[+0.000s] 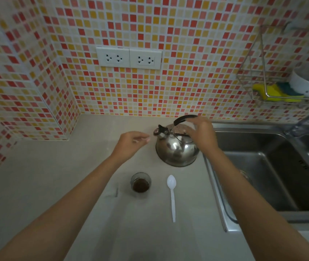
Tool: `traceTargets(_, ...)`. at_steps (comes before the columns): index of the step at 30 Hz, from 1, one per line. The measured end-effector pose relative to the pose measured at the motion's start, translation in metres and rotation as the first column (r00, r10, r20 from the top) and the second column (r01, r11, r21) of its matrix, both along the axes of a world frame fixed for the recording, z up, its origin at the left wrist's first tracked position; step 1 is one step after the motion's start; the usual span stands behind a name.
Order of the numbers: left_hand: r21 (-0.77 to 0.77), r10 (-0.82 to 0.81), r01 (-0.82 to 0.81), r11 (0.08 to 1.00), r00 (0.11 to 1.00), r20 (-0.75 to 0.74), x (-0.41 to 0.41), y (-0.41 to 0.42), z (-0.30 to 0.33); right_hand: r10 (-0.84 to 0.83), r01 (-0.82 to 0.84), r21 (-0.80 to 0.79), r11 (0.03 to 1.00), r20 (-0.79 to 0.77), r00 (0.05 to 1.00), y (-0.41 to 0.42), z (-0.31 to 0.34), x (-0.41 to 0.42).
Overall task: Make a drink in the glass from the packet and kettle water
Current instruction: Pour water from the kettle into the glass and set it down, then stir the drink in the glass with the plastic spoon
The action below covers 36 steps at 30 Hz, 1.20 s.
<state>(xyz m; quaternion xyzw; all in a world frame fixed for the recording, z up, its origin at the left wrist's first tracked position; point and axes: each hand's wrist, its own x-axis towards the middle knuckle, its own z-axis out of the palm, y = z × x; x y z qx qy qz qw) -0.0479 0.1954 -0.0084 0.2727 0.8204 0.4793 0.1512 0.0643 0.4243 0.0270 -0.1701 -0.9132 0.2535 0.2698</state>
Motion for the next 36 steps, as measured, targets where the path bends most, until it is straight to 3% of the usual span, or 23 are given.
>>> traceTargets(2,0.010,-0.011,0.011,1.000,0.999,0.035,0.018,-0.033,-0.010,-0.015,0.016,-0.109,0.994,0.013,1.000,-0.025,-0.012,0.018)
traceTargets(8,-0.007,-0.075,0.078,0.997,0.977,0.197,0.069,-0.085,-0.046,-0.097,0.229,-0.368,0.901,0.345,0.933,-0.094,-0.072,0.067)
traceTargets(14,0.026,-0.069,0.066,0.998,0.985,0.159,0.086,-0.086,-0.063,-0.257,0.468,-0.311,0.828,0.532,0.807,-0.141,-0.110,0.104)
traceTargets(19,0.017,-0.061,0.059,0.998,0.988,0.138,0.087,-0.082,-0.065,-0.347,0.578,-0.251,0.776,0.596,0.724,-0.160,-0.123,0.111)
traceTargets(29,0.058,0.013,-0.024,0.998,0.982,0.190,0.090,-0.076,-0.079,-0.347,0.667,-0.329,0.669,0.656,0.671,-0.145,-0.136,0.112)
traceTargets(33,0.103,0.036,-0.064,0.993,0.965,0.260,0.091,-0.075,-0.083,-0.409,0.636,-0.393,0.665,0.520,0.750,-0.135,-0.127,0.116)
traceTargets(36,0.116,0.029,-0.064,0.991,0.959,0.282,0.090,-0.075,-0.084,-0.429,0.541,-0.550,0.636,0.331,0.840,-0.123,-0.104,0.114)
